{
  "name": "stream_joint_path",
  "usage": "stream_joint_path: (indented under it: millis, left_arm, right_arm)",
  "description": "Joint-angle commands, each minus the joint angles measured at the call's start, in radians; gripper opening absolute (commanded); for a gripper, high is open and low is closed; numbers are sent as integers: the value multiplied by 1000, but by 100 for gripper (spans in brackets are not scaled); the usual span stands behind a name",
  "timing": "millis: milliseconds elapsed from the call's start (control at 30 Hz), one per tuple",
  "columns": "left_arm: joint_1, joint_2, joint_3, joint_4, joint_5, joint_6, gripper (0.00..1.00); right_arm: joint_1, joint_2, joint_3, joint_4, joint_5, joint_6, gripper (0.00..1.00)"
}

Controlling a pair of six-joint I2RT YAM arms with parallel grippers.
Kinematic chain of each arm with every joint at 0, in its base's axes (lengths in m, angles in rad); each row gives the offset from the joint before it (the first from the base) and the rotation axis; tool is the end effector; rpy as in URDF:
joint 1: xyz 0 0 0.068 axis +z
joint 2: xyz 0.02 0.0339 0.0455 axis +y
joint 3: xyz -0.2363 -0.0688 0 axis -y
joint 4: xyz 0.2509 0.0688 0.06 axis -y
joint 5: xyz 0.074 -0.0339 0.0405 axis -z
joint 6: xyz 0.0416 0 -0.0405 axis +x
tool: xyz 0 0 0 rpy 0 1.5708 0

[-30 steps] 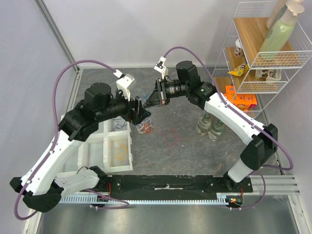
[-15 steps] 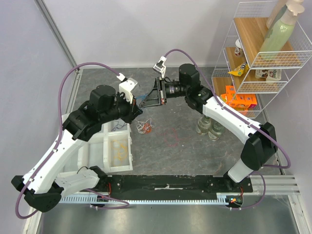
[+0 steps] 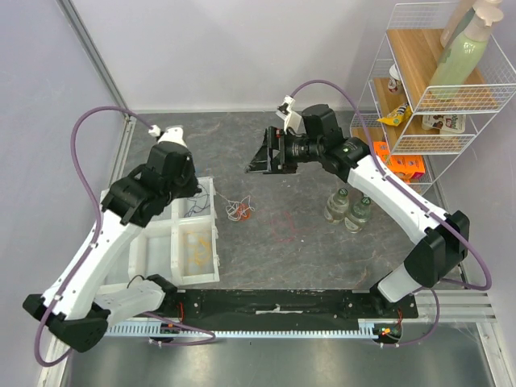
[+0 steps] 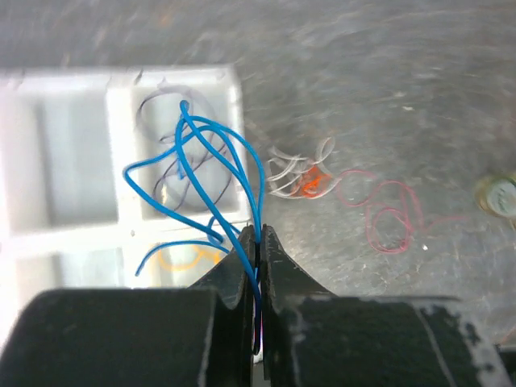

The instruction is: Untangle the cables

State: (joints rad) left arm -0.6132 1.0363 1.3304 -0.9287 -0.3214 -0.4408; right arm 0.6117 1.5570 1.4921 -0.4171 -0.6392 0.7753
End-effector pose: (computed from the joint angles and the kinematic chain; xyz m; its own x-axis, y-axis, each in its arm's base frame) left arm 0.1824 -0.1123 0.3797 -0.5827 -0.0850 -0.8082 0.0988 0.9797 -0.1742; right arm 0.2855 0.2306 0.3436 -0.8965 0.0573 -0.4393 -0.3726 0.4388 0.8177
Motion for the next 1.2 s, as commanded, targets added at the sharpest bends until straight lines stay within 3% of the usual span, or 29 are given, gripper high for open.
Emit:
stream_joint_path:
  millis: [0, 167, 367, 900, 933, 1000, 1033, 1067, 1167]
  left_arm:
    - [218, 112, 55, -238, 50, -283, 2]
    - [455, 166, 43, -214, 283, -311, 2]
    - [567, 205, -36, -131, 309, -394, 2]
    - [678, 363, -131, -36, 111, -414, 4]
    - [685, 366, -129, -35, 110, -423, 14]
    - [695, 369, -120, -35, 111, -435, 49]
    - [695, 373, -112, -33, 117, -434, 76]
    - [695, 376, -103, -35, 131, -432, 90]
    - [691, 375, -86, -30, 182, -426, 94]
  right_arm:
    - [-9, -21, 72, -179, 119, -105, 92]
    - [-9, -37, 68, -209, 131, -126, 92]
    - [-9, -74, 57, -232, 134, -129, 91]
    - [-7, -239, -52, -344, 210, -168, 92]
    - [-10, -247, -53, -351, 214, -171, 92]
    - [-7, -258, -55, -364, 226, -176, 92]
    - [-9, -259, -56, -368, 230, -177, 92]
    - [-9, -262, -58, -373, 230, -177, 92]
    - [-7, -258, -58, -380, 234, -180, 92]
